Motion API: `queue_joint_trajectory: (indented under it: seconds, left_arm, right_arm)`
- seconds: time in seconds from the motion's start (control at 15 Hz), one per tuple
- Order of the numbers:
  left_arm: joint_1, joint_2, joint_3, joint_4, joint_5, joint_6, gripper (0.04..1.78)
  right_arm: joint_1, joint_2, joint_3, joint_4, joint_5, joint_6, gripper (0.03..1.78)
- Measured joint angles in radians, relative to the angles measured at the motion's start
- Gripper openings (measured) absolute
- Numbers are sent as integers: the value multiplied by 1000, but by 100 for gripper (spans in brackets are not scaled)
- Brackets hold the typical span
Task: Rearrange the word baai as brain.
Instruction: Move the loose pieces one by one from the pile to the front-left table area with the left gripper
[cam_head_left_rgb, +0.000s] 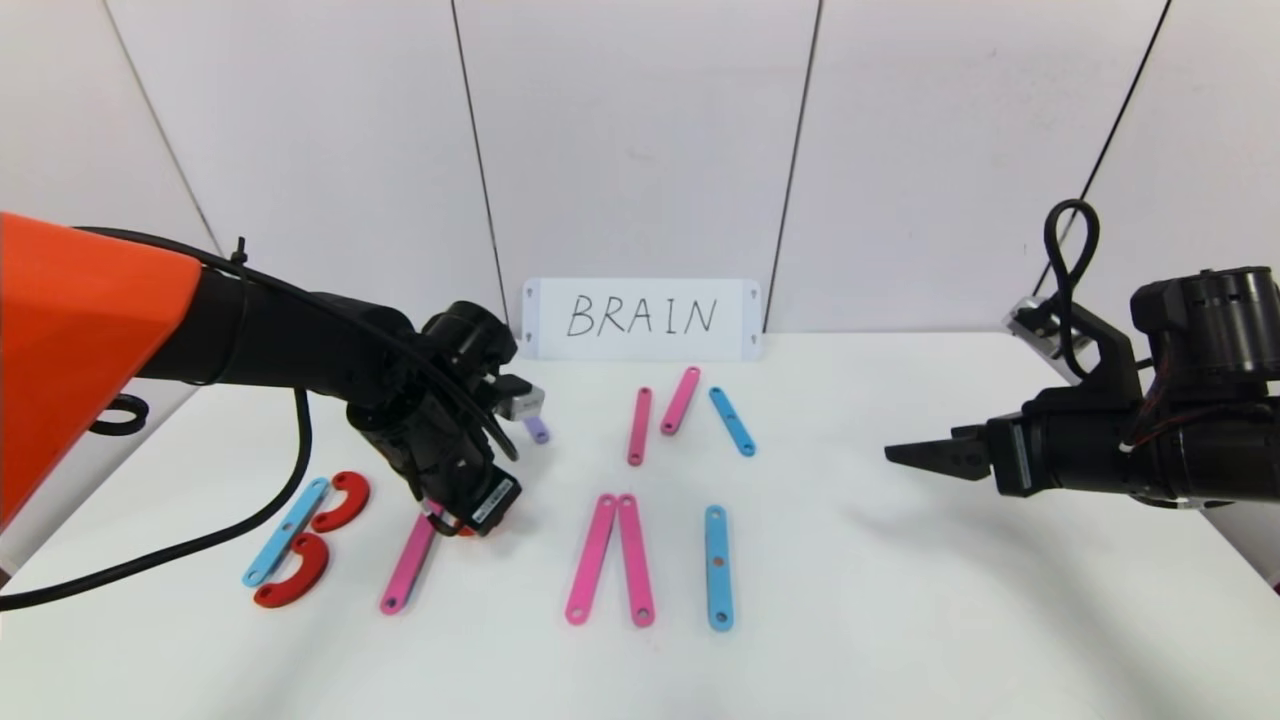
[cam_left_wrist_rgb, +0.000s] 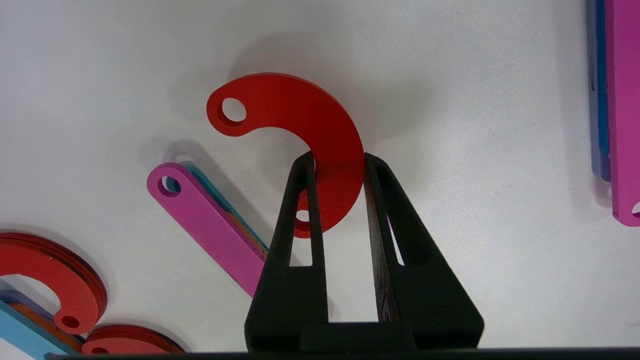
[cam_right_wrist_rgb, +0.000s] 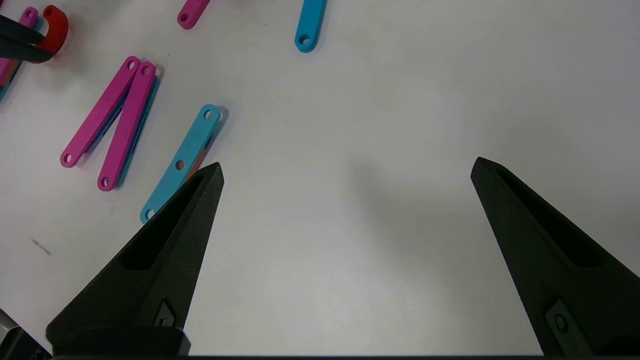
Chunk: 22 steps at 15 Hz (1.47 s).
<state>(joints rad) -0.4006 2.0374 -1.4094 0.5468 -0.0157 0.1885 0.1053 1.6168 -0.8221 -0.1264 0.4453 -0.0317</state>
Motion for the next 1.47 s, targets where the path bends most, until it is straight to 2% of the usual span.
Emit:
queue_joint_trajectory:
  seconds: [0.53,1.47]
  left_arm:
    - [-1,-1,12,7,5,-54,29]
    - [16,14,2,6,25,-42,29]
  right_arm:
    - [0,1,0,0,0,0,173]
    - [0,6,0,0,0,-5,173]
